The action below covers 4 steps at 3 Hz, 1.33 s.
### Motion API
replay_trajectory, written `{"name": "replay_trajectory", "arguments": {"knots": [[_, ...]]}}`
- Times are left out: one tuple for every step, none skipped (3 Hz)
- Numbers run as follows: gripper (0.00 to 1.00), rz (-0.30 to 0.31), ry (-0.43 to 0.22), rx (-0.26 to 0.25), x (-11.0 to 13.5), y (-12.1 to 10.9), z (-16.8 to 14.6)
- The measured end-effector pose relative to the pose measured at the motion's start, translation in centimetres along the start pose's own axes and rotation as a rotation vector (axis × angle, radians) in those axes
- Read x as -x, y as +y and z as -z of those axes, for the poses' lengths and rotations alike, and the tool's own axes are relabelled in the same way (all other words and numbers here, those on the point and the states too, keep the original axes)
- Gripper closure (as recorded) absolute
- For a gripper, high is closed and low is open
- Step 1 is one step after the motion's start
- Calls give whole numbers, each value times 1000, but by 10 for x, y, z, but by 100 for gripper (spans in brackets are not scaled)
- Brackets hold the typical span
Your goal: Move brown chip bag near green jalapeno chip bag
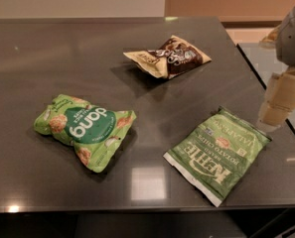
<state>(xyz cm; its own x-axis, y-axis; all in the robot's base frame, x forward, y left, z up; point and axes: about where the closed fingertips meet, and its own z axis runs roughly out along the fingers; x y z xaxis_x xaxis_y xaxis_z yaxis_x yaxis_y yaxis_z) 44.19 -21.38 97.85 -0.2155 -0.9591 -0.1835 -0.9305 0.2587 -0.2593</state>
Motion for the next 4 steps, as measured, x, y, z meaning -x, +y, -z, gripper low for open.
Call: {"name": "replay_trajectory", "arguments": {"knots": [[0, 31, 5, -37, 16, -26, -7], [0, 52, -19, -94, 41, -65, -17], [0, 56, -64, -134, 66, -102, -31], [0, 61, -125, -145, 91, -136, -51]]}}
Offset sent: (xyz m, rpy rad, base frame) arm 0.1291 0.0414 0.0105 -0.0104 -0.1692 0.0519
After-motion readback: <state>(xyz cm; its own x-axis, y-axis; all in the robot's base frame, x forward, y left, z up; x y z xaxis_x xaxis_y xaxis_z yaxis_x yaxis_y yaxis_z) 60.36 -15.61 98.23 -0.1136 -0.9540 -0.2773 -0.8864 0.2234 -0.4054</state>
